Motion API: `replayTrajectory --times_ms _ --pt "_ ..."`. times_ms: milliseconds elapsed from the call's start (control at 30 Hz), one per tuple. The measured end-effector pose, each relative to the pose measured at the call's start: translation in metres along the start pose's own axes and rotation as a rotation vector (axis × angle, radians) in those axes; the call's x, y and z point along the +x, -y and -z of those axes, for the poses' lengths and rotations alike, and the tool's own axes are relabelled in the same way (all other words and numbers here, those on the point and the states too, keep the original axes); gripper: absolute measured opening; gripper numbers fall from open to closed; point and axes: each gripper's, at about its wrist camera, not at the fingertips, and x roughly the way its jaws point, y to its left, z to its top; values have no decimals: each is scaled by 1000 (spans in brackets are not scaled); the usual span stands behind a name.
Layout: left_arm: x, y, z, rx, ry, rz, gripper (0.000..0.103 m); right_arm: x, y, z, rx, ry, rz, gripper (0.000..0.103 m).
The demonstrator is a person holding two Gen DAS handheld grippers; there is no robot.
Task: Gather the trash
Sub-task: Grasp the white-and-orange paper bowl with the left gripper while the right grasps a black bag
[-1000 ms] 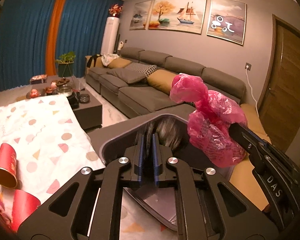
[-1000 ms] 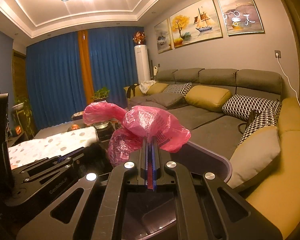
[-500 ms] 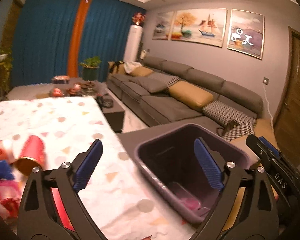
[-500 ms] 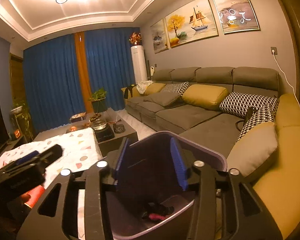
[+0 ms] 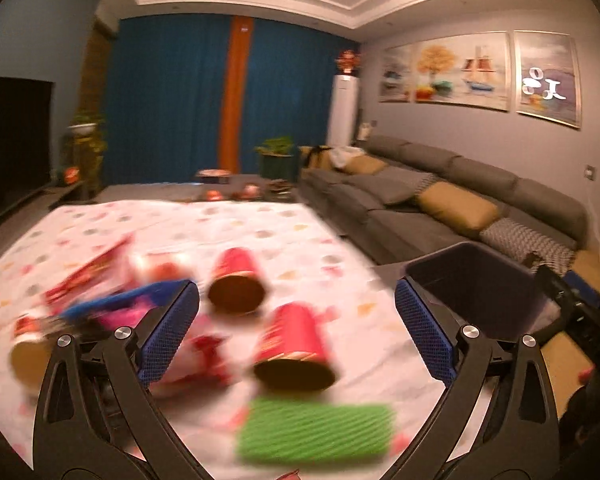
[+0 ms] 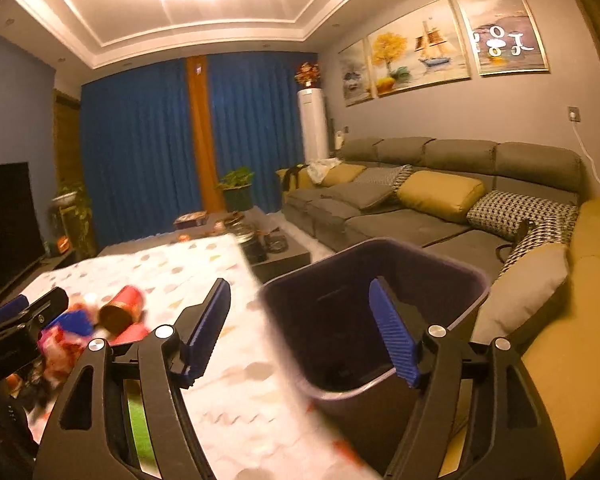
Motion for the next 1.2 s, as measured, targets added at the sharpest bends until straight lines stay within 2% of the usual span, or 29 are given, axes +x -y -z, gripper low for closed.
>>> replayTrajectory --times_ms 133,333,500,633,800,967,1200 --pt "-22 -39 8 -39 -7 -66 97 -11 -24 9 -16 -18 -48 72" --pt "-62 -105 24 -56 14 -215 97 -23 -73 25 -53 -44 -139 72" --pt "-81 -152 37 -72 -7 -308 97 -28 -107 31 -83 -66 -197 73" --pt "-89 -185 42 -130 -23 -331 97 -34 -132 37 -107 -72 -227 73" --pt "-81 -200 47 -127 -84 -332 96 -32 -160 41 -138 -88 -265 73" --pt "-58 -204 47 -102 -148 -338 82 -24 -185 50 -167 -120 -305 73" --pt "-28 -220 51 -138 -258 -313 51 -13 -226 60 -204 -153 -378 73"
